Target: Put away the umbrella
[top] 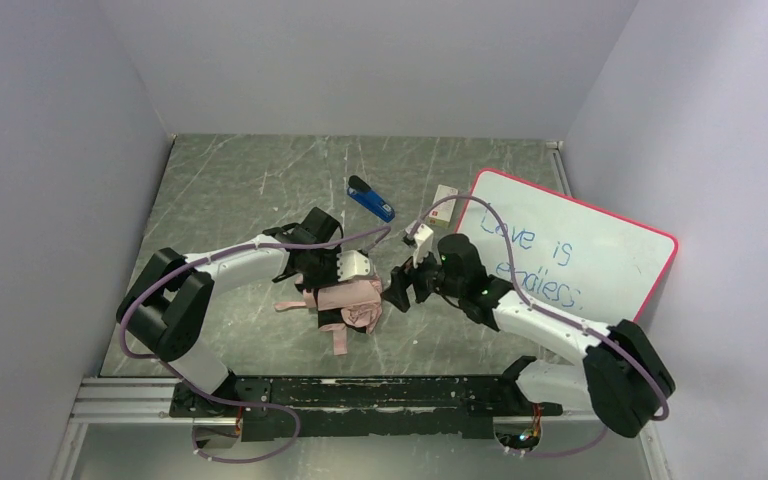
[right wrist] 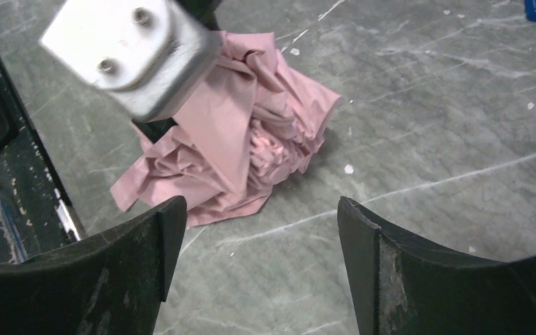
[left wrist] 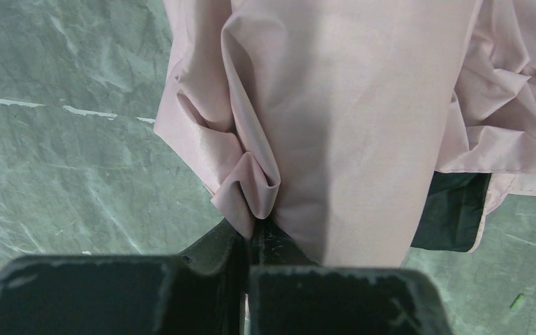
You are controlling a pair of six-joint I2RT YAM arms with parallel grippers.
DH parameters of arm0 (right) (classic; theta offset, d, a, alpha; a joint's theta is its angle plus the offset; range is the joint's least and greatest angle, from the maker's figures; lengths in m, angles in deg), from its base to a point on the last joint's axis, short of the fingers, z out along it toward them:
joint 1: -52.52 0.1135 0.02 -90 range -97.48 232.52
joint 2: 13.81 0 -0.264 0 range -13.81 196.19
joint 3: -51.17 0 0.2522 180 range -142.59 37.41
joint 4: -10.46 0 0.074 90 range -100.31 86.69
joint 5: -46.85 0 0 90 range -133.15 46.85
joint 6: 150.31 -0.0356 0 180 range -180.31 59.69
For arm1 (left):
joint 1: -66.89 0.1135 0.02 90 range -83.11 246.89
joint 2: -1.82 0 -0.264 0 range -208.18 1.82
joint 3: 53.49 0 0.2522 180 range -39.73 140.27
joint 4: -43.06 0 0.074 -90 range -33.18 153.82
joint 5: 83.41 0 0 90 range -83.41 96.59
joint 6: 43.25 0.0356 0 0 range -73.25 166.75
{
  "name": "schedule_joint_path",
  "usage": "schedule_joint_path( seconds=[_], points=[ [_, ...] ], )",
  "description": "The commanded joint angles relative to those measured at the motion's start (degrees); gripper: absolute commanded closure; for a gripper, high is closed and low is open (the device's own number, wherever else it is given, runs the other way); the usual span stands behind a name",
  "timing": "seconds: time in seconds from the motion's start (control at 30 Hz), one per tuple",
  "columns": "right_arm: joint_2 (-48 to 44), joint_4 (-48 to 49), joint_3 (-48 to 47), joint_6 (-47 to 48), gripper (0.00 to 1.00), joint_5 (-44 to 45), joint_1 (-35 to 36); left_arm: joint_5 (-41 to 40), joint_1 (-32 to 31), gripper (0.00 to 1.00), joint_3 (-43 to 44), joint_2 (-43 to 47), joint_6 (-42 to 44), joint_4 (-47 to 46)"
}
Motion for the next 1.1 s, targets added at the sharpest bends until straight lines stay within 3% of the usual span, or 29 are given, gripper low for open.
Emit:
schedule_joint_path(
  seconds=[0.0, 0.23, 0.4, 0.6, 1.07],
  points=[
    [4.9, 10.1, -0.6, 0.2, 0.16, -8.2, -3.6, -3.1, 0.6, 0.95, -2.1, -0.7, 0.5, 6.1],
    [13.1, 20.3, -0.2, 3.9, 0.08, -16.5, -4.5, -3.7, 0.6, 0.95, -1.9, -0.5, 0.8, 6.3],
    [16.1, 30.4, 2.3, 8.6, 0.07, -17.4, -4.5, -3.4, 0.6, 0.95, -1.8, -0.5, 0.8, 6.6],
    [21.4, 32.0, 0.1, 14.1, 0.09, -19.9, -4.5, -3.1, 0.5, 0.95, -1.8, -0.4, 0.8, 6.7],
    [34.4, 42.1, -4.0, 10.1, 0.14, -24.9, -4.5, -3.2, 0.1, 0.95, -2.1, -0.1, 0.6, 7.1]
  ],
)
